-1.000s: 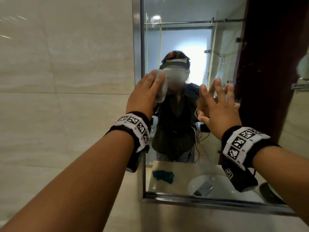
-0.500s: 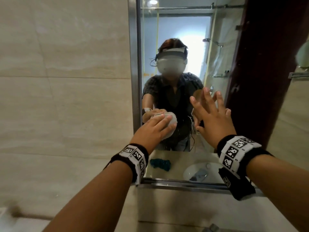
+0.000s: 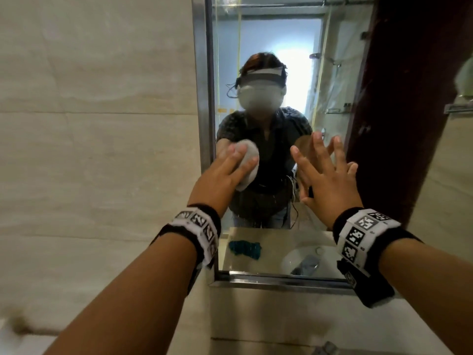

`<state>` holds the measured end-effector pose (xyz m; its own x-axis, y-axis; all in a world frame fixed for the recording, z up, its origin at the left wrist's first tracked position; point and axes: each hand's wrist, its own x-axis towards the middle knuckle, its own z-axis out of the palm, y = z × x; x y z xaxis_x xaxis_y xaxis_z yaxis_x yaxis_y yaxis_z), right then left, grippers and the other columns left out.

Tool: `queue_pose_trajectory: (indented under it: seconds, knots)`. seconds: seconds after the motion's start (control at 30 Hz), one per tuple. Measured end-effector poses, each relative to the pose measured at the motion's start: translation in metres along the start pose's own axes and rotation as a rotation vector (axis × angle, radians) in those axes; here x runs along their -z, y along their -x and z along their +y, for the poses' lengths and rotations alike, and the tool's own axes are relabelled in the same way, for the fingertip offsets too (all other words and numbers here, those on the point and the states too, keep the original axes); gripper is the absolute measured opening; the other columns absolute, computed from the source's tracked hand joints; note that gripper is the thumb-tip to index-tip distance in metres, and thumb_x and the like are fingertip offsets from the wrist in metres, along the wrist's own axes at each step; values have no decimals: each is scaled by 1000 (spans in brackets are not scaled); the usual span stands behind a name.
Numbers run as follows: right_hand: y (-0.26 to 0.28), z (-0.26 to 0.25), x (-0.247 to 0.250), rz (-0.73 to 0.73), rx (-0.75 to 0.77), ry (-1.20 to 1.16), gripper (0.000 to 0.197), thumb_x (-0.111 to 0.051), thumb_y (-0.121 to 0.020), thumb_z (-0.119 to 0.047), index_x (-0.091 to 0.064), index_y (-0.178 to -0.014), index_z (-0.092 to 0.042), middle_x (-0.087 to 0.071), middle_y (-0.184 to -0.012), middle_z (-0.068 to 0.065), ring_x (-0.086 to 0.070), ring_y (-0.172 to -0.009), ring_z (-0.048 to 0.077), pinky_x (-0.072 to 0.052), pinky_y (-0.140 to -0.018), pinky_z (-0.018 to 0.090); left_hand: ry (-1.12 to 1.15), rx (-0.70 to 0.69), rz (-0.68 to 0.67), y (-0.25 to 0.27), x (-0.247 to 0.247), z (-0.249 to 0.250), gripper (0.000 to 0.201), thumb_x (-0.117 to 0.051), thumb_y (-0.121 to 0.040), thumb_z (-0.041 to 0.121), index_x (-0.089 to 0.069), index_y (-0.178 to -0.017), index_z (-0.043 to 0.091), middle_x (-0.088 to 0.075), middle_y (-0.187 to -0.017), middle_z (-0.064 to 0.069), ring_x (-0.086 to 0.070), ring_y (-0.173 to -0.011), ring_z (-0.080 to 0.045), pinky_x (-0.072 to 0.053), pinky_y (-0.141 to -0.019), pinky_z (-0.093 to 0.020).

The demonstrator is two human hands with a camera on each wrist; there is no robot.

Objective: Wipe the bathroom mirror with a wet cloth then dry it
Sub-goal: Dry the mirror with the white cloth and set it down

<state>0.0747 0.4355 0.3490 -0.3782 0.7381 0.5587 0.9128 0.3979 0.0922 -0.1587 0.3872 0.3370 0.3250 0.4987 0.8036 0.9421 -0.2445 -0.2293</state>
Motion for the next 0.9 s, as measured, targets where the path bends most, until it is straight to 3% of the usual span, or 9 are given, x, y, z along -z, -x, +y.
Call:
queue_pose_trajectory:
  seconds: [0.07,0.17,0.27,0.37,0.5,0.6,0.73,0.83,0.9]
  knots:
    - [0,0,1,-3,8,-17,108,-73,-77,-30,12,-143,-46,37,-148,-3,27,-138,35,-14,-105,68,14,-53,-93,28,-12,0,78,-81,-57,-5,-56,-130,9,-50,-135,-22,-47,-124,-38,-46,-91,-49]
    - [1,-1,3,-9,19,-17,106,-70,-79,-31,17,-138,-46,37,-148,-2,27,-137,36,-14,-106,66,-72,-71,-257,47,-13,9,100,-93,-35,6,-58,-128,18,-56,-131,-11,-58,-115,-31,-54,-82,-36]
    - [2,-2,4,-6,11,10,108,-71,-79,-29,16,-142,-45,44,-142,-5,28,-137,36,-16,-106,67,-155,-130,-270,38,-4,9,95,-95,-28,13,-66,-119,19,-62,-122,-9,-63,-105,-29,-55,-78,-35]
    - [3,-3,4,-13,20,4,106,-70,-80,-29,14,-143,-44,43,-143,-4,28,-137,36,-14,-106,67,-181,-150,-232,17,18,3,89,-93,-35,9,-65,-120,16,-62,-122,-12,-62,-106,-33,-54,-82,-40]
    - [3,-4,5,-11,13,-13,101,-68,-82,-26,8,-145,-43,35,-149,-1,27,-138,36,-11,-106,67,-40,66,-19,-32,39,-11,76,-80,-65,-1,-51,-132,16,-52,-134,-15,-50,-120,-34,-41,-98,-39]
    - [3,-6,5,-18,25,-28,96,-65,-85,-27,9,-145,-42,31,-151,1,26,-138,37,-8,-107,65,16,70,40,-50,32,-4,66,-69,-76,-7,-48,-136,12,-47,-140,-16,-42,-129,-33,-38,-103,-42]
    - [4,-5,-1,24,20,-3,104,-69,-82,-24,12,-145,-43,36,-149,-2,28,-137,35,-13,-105,68,-5,-120,-113,-24,-2,25,60,-54,-81,4,-45,-138,16,-44,-143,-14,-43,-130,-36,-35,-104,-52]
    - [3,-2,-6,27,28,10,102,-68,-83,-25,12,-145,-43,36,-149,-3,28,-137,34,-13,-106,69,-64,-266,-245,-3,-22,50,58,-53,-81,5,-47,-138,15,-43,-145,-12,-44,-130,-33,-34,-107,-47]
    - [3,0,-8,29,35,20,103,-69,-82,-25,11,-145,-43,35,-149,-3,27,-138,35,-13,-106,69,-121,-329,-392,12,-30,59,68,-65,-79,5,-42,-141,18,-36,-150,-8,-38,-135,-29,-29,-109,-41]
